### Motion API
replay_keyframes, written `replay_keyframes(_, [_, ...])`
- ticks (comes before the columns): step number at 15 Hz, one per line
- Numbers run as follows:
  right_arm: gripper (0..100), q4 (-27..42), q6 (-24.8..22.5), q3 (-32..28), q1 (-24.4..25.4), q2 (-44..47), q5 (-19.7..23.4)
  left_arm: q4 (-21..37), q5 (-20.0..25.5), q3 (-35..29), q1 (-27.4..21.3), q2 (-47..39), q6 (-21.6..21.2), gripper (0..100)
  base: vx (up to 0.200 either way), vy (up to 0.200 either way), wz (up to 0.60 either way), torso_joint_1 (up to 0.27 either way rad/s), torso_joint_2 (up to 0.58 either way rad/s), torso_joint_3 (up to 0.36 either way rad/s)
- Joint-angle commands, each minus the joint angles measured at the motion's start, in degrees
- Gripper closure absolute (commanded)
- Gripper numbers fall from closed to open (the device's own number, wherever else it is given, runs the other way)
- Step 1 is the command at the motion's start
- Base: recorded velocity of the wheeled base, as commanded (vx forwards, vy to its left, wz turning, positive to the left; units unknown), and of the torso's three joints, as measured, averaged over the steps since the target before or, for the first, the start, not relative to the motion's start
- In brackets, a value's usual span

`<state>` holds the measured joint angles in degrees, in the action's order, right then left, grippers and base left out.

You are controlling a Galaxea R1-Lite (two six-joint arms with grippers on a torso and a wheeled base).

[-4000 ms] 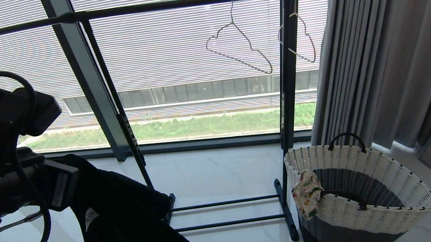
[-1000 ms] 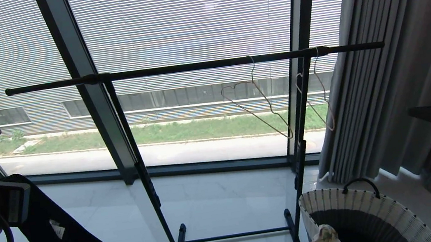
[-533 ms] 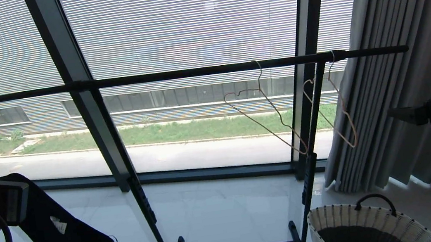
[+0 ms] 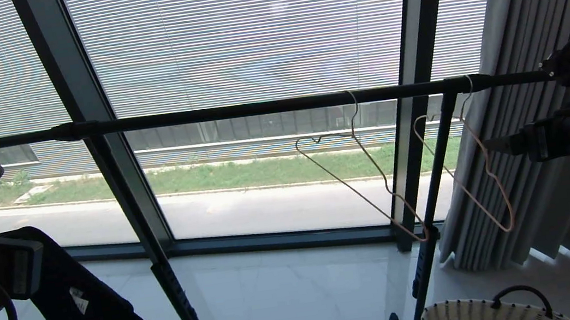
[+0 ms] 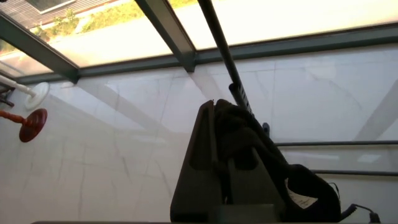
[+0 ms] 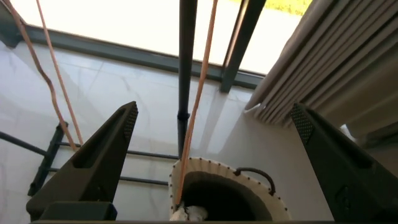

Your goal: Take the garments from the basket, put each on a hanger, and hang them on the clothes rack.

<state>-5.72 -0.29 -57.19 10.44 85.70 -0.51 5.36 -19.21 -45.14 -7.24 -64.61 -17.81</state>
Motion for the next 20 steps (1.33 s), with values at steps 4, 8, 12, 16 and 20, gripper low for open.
replay_keyframes(4, [0,0.0,2.2,-2.8,-1.5,8.3,0.1,0.0,0.0,0.1,-0.1,-0.2,0.2,100,0.050,0.000,0.00,-0.001,0.00,-0.001])
replay_keyframes(8, [0,0.0,4.8,-0.7,-1.3,10.0,0.1,0.0,0.0,0.2,-0.1,-0.2,0.4,100,0.000,0.000,0.00,0.000,0.00,0.000])
replay_keyframes(12, [0,-10.7,5.1,3.7,-0.3,13.0,0.1,-0.1,0.0,0.3,0.0,0.1,0.4,100,0.000,0.000,0.00,0.000,0.00,0.000])
replay_keyframes(16, [0,-12.9,5.1,5.9,0.6,13.9,0.1,-0.1,0.0,0.2,0.1,0.6,0.4,100,0.000,0.000,0.00,0.000,0.00,0.000])
replay_keyframes(20, [0,-15.6,5.3,5.9,0.6,14.8,0.1,0.0,0.0,0.2,0.1,0.7,0.3,100,0.000,0.000,0.00,0.000,0.00,0.000])
